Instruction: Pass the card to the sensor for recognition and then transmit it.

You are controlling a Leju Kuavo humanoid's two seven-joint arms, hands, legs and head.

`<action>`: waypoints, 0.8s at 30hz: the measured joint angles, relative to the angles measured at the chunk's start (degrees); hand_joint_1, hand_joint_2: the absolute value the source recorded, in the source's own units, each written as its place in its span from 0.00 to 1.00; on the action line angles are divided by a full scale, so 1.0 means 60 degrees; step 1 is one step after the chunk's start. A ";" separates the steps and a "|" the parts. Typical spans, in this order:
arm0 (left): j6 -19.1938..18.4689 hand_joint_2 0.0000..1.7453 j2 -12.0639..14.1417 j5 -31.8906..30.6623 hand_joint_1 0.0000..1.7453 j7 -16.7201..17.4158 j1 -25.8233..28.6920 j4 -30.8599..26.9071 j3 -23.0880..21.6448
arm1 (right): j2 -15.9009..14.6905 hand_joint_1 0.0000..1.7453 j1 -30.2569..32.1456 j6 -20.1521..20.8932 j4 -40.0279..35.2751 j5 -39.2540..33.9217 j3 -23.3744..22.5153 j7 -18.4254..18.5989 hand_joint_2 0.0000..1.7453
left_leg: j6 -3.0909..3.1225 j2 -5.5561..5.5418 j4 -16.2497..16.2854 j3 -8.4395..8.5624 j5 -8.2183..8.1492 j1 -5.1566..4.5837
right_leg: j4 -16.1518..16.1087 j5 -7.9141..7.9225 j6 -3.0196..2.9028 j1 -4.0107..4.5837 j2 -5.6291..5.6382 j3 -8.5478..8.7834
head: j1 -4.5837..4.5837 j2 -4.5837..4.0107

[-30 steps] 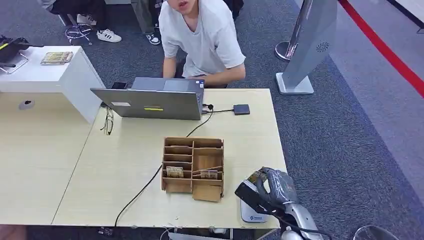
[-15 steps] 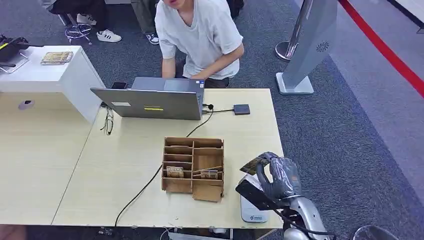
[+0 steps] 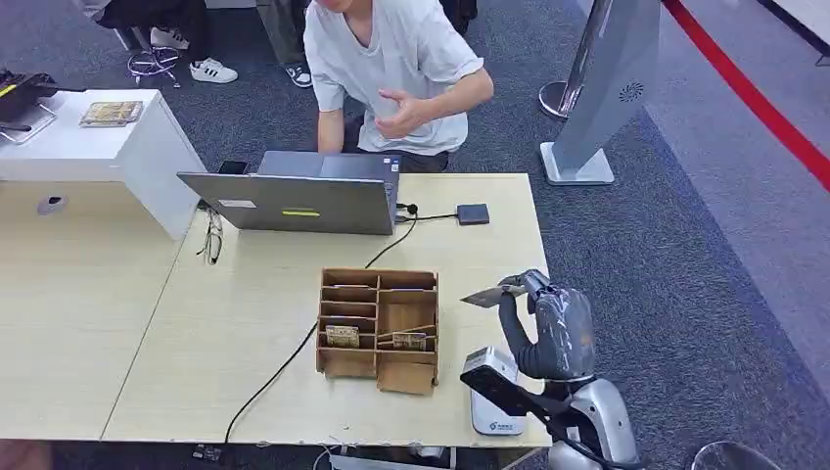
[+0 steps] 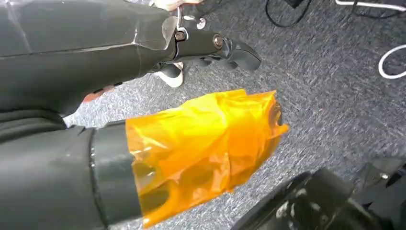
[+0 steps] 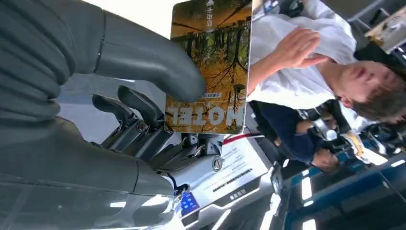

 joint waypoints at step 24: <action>0.0022 0.00 -0.0069 -0.0200 0.00 -0.0156 -0.0699 0.0597 0.0073 | 0.0160 1.00 -0.2104 0.0474 0.0514 0.0816 0.1114 0.0871 1.00 | -0.0005 -0.0002 0.0000 -0.0001 0.0008 0.0000 | 0.0002 0.0004 -0.0003 0.0000 -0.0002 0.0000 | 0.0000 0.0000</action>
